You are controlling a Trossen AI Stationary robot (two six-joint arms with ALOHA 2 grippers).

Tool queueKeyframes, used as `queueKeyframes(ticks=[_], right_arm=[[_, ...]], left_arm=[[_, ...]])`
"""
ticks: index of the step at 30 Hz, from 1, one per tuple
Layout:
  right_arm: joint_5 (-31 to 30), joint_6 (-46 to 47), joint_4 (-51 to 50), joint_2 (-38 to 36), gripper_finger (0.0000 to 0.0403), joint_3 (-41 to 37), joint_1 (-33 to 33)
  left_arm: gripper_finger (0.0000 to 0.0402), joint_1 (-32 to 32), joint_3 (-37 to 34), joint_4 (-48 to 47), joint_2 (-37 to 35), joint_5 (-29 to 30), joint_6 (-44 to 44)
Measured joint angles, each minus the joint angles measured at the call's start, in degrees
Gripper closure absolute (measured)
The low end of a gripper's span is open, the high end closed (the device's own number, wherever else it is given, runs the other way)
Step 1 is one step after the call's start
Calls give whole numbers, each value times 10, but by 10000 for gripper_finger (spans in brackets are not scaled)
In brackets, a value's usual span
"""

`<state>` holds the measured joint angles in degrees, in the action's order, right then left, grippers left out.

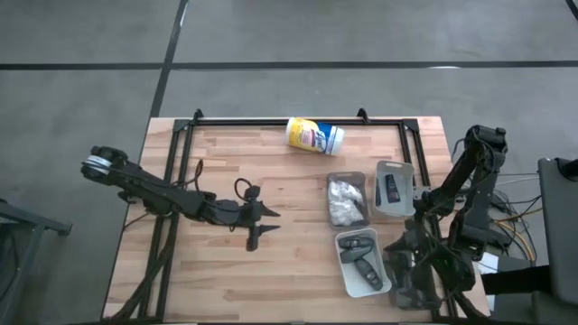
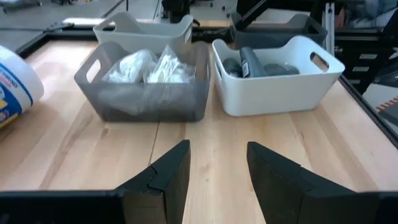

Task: Pick & Place Travel size toiletries
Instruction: Put the razor into the bottom black bin

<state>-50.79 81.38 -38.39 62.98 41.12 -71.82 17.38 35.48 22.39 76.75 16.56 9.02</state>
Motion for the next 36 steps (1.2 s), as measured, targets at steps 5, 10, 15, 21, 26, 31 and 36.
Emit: queueKeyframes(ticks=[5,10,15,21,26,31,36], right_arm=[[-21,-104,52,2,218,-1,38],[-21,-253,152,2,228,-7,78],[-14,-363,218,2,243,-11,104],[-12,-376,228,2,260,-19,113],[-12,-376,266,2,272,-43,114],[-12,-376,297,2,282,-64,123],[-12,-383,328,2,290,-79,141]], left_arm=[[236,0,0,-74,-25,0,33],[236,0,0,-160,-61,0,56],[236,0,0,-244,-94,11,61],[236,0,-1,-353,-120,46,88],[236,0,-2,-448,-130,46,122],[236,-1,-2,-524,-130,88,140],[236,-7,-2,-583,-130,115,168]])
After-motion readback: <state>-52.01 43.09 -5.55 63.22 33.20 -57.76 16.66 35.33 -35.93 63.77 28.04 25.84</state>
